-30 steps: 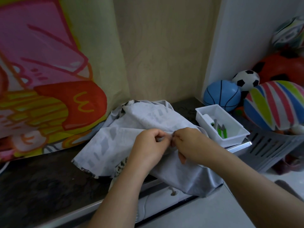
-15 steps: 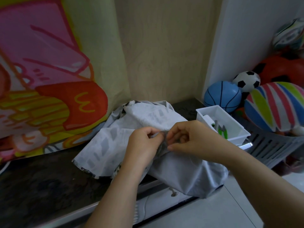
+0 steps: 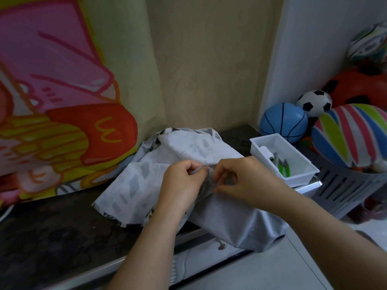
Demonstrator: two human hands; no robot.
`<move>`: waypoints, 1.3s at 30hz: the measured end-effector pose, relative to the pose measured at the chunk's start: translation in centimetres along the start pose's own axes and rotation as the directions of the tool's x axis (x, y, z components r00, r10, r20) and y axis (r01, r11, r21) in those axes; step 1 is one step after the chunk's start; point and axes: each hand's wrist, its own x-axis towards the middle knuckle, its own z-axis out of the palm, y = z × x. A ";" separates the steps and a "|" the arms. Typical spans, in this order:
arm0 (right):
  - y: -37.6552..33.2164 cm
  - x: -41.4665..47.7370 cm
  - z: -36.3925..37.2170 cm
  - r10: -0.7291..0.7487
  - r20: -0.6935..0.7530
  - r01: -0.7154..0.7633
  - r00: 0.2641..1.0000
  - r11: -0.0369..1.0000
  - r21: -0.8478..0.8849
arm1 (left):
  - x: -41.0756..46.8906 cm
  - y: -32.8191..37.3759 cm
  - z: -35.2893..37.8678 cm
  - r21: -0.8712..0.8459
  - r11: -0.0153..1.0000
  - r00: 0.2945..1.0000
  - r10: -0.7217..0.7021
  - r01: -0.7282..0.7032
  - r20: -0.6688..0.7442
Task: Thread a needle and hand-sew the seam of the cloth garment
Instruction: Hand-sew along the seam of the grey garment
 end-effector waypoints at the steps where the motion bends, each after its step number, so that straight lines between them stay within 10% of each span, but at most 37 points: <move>1: 0.2 0.1 0.1 -0.006 -0.038 0.007 0.999 1.000 0.008 | -0.1 0.0 0.0 -0.001 1.000 1.000 0.015 -0.015 0.008; 10: 0.5 0.2 -1.2 0.272 -0.164 -0.192 0.948 0.902 0.388 | -0.2 0.1 -0.1 -0.033 0.991 0.985 0.131 -0.128 0.110; 16: 1.0 0.6 -0.8 0.485 0.214 -0.529 0.848 0.742 0.413 | -0.4 0.2 -0.3 -0.026 0.985 0.962 0.175 -0.173 0.209; 28: 1.5 0.7 -1.1 0.451 0.250 -0.515 0.857 0.742 0.429 | -0.9 0.9 -0.9 0.134 0.909 0.914 0.375 -0.395 0.154; 39: 1.1 1.4 -0.2 0.434 0.277 -0.385 0.857 0.183 0.904 | -0.8 1.0 -0.9 0.162 0.879 0.892 0.427 -0.448 0.146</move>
